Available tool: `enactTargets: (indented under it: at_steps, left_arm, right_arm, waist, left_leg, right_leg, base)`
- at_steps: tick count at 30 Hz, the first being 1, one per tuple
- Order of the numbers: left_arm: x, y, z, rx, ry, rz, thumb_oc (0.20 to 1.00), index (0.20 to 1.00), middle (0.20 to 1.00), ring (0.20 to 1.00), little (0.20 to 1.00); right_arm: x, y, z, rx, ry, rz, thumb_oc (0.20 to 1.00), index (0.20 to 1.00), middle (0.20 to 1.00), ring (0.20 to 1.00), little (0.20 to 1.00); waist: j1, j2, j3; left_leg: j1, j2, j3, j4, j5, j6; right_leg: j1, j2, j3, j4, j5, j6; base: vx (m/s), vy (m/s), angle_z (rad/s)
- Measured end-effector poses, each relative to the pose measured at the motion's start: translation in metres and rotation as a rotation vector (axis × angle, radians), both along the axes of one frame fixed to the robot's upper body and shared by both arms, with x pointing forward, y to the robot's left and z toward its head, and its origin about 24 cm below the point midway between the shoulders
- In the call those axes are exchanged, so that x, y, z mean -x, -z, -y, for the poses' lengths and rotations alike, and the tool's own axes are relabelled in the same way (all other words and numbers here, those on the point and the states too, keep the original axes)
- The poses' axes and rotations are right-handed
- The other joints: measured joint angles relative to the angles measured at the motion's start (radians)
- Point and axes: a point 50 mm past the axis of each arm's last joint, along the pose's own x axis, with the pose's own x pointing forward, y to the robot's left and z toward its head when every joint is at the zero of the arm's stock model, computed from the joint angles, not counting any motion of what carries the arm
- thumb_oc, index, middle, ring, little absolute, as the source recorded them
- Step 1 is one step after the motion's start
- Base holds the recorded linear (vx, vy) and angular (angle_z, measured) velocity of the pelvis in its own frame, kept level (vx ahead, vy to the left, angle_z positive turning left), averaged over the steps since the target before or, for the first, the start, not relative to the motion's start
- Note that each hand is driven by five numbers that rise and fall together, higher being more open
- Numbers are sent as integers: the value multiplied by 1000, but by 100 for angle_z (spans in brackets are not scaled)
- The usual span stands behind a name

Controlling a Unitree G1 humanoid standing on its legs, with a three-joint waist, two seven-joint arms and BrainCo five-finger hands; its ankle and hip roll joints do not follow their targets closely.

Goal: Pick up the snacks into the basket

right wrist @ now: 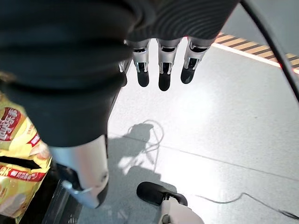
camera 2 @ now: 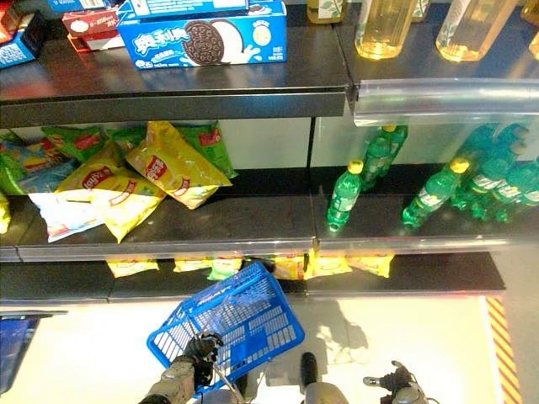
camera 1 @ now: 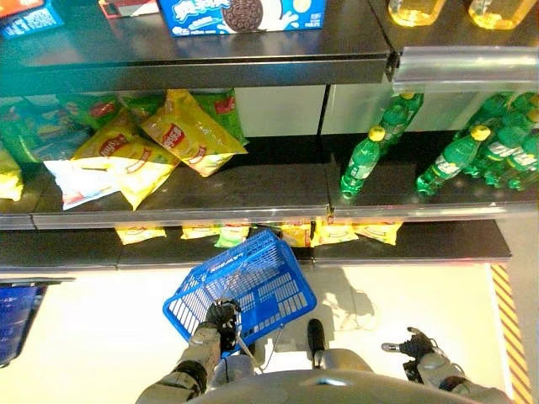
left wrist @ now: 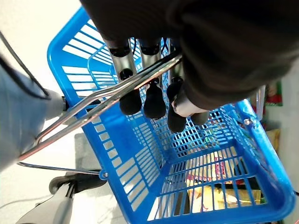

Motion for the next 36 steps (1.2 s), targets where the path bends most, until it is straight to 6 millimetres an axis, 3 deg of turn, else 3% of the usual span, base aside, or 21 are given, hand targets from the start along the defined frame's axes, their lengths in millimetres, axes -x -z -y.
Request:
enactTargets:
  at_steps: [5, 9, 11, 14, 15, 17, 24, 29, 36]
  left_arm:
    - [3, 1, -2, -1, -9, -4, 200, 200, 200, 200, 200]
    - [1, -2, -5, 8, -40, 17, 200, 200, 200, 200, 200]
    - [5, -4, -10, 16, -76, 41, 200, 200, 200, 200, 200]
    - [15, -10, -20, 35, -161, 100, 200, 200, 200, 200, 200]
    - [20, -15, -27, 36, -197, 140, 200, 200, 200, 200, 200]
    - [23, -19, -38, 20, -245, 159, 200, 200, 200, 200, 200]
    - [5, -58, -55, 9, -281, 389, 200, 200, 200, 200, 200]
    - [2, -75, -59, 20, -316, 473, 200, 200, 200, 200, 200]
    - [-6, -88, -54, 50, -320, 538, 200, 200, 200, 200, 200]
  right_arm:
    - [-9, 1, -11, -25, -28, 26, 1000, 1000, 1000, 1000, 1000]
    - [-39, -12, -17, -33, -77, 148, 1000, 1000, 1000, 1000, 1000]
    - [-57, -27, -18, -37, -122, 279, 1000, 1000, 1000, 1000, 1000]
    - [-81, -70, -23, -72, -205, 542, 1000, 1000, 1000, 1000, 1000]
    - [-84, -99, -28, -119, -225, 705, 1000, 1000, 1000, 1000, 1000]
    - [-93, -121, -35, -185, -250, 833, 1000, 1000, 1000, 1000, 1000]
    - [-108, -188, -50, -280, -360, 1157, 1000, 1000, 1000, 1000, 1000]
    - [-116, -204, -60, -322, -370, 1256, 1000, 1000, 1000, 1000, 1000]
    - [-144, -233, -72, -259, -461, 1361, 1000, 1000, 1000, 1000, 1000]
  waist:
    - [3, 6, -15]
    - [19, 5, -36]
    - [25, 4, -41]
    - [24, 1, -52]
    - [27, 1, -57]
    - [26, -7, -66]
    - [27, -24, -79]
    - [28, -29, -79]
    - [58, -42, -73]
  left_leg:
    - [22, -14, 10, 1, -11, 12]
    - [24, -11, 10, 0, -13, 11]
    - [29, -8, 13, 0, -13, 10]
    - [42, -6, 20, -3, -18, 5]
    - [42, -4, 23, -5, -18, 4]
    - [44, -2, 26, -5, -18, 3]
    - [45, -1, 28, -5, -17, 4]
    - [44, -2, 28, -4, -17, 5]
    - [39, -4, 8, 0, -10, 5]
  right_leg:
    - [19, -14, 9, 5, -8, 12]
    - [20, -11, 9, 5, -7, 11]
    - [24, -8, 10, 2, -9, 14]
    - [34, -5, 15, 0, -10, 15]
    - [33, -5, 17, 0, -10, 15]
    - [33, -3, 19, 0, -10, 14]
    - [34, -8, 20, 0, -9, 16]
    - [34, -9, 18, 0, -9, 16]
    - [38, -11, 1, 0, -9, 16]
  base:
    - [46, 54, -5]
    - [31, 54, -1]
    - [56, 55, -3]
    - [31, 62, -5]
    - [3, 43, -7]
    - [15, 64, -6]
    - [12, 21, -1]
    - [6, 4, 0]
    - [-12, 0, 7]
